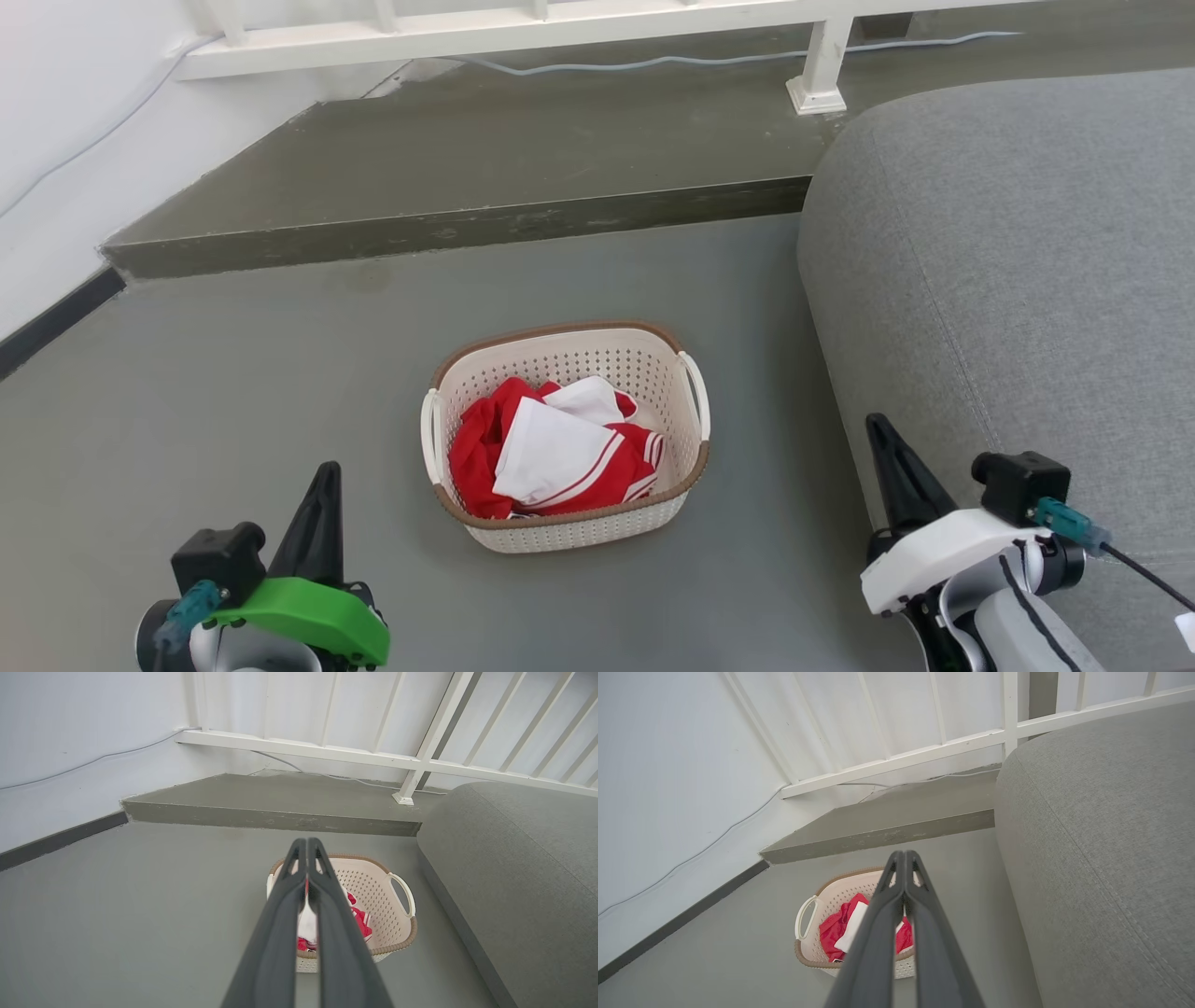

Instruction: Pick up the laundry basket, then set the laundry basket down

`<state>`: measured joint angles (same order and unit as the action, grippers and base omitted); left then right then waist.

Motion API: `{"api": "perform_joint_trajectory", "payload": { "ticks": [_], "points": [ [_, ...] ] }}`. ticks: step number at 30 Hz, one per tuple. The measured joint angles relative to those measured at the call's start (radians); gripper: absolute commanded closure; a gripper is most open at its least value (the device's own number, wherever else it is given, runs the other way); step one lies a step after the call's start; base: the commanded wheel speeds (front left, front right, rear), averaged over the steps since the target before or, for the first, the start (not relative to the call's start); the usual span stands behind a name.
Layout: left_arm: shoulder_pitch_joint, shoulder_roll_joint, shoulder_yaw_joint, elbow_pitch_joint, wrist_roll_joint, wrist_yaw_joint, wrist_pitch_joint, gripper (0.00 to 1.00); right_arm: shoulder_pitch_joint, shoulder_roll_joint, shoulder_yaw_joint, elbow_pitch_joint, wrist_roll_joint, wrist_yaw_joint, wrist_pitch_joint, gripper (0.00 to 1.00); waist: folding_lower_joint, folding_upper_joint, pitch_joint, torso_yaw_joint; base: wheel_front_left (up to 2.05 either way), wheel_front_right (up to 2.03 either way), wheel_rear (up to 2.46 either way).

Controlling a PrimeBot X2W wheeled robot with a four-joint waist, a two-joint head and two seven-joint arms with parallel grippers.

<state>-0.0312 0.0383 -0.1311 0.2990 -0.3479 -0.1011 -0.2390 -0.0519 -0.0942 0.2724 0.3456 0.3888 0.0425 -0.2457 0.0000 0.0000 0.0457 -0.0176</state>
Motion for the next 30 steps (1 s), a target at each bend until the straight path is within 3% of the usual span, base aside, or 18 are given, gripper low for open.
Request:
{"api": "perform_joint_trajectory", "payload": {
  "ticks": [30],
  "points": [
    [-0.002,-0.001,0.069,0.012,-0.373,-0.002,0.115,1.0,0.0,0.015,-0.112,-0.016,0.37,0.019,0.101,1.0,0.0,0.0,-0.013,0.006,0.0,0.0,0.0]
  ]
}}
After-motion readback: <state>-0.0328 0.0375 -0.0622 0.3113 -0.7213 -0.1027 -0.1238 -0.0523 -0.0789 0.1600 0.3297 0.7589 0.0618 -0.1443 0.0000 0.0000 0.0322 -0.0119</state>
